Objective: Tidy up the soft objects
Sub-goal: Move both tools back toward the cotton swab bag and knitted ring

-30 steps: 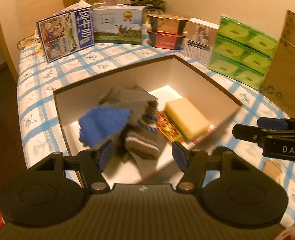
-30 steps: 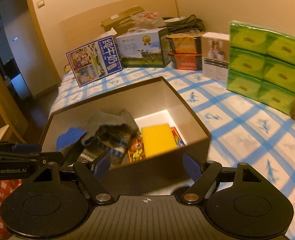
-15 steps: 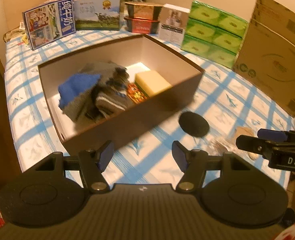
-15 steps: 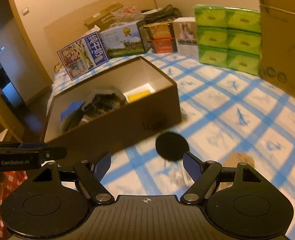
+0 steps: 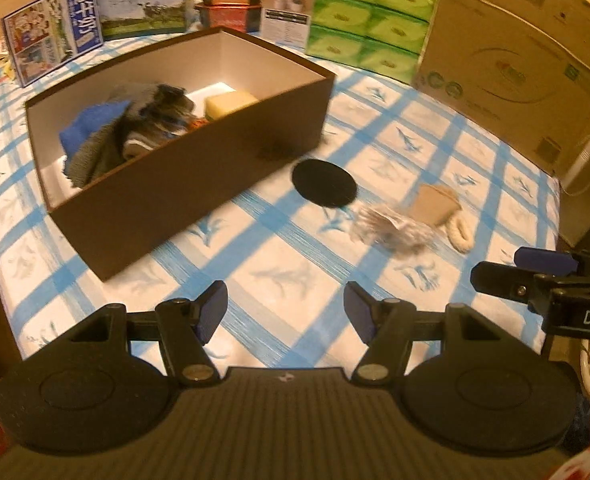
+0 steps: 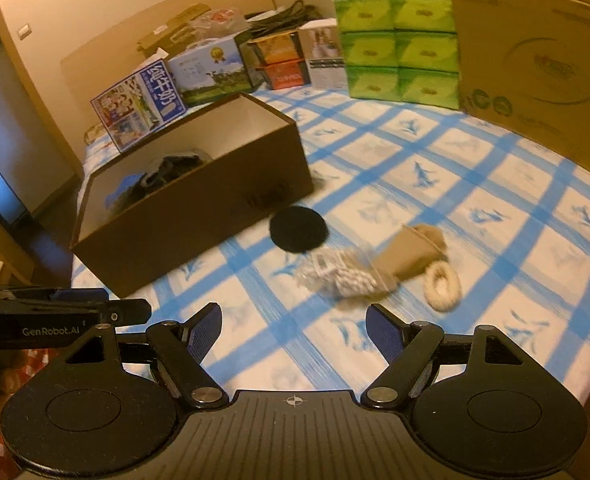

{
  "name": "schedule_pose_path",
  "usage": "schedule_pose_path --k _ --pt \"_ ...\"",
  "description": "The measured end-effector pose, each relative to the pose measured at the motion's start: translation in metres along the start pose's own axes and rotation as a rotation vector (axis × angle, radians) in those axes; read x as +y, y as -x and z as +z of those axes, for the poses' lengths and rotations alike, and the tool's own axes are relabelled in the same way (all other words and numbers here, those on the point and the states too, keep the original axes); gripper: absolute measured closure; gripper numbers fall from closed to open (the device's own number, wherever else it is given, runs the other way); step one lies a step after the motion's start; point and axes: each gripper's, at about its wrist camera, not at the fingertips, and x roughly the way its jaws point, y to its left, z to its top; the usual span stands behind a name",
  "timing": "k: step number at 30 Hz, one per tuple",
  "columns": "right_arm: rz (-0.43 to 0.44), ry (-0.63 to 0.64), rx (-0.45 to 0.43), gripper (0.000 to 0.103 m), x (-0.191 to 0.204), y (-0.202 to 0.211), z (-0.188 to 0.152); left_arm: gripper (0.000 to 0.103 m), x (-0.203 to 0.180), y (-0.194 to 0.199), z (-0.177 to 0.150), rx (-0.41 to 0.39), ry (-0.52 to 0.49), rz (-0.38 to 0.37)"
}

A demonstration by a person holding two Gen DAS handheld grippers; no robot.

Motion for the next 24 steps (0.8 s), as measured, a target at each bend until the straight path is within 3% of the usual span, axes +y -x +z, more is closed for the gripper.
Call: schedule_pose_path --k 12,24 --pt "-0.061 -0.053 0.013 0.024 -0.031 0.006 -0.017 0.041 -0.034 -0.02 -0.005 0.041 -0.06 -0.03" --pt "-0.139 -0.103 -0.001 0.024 -0.07 -0.007 -0.014 0.041 -0.068 -0.052 0.016 0.052 -0.101 -0.084"
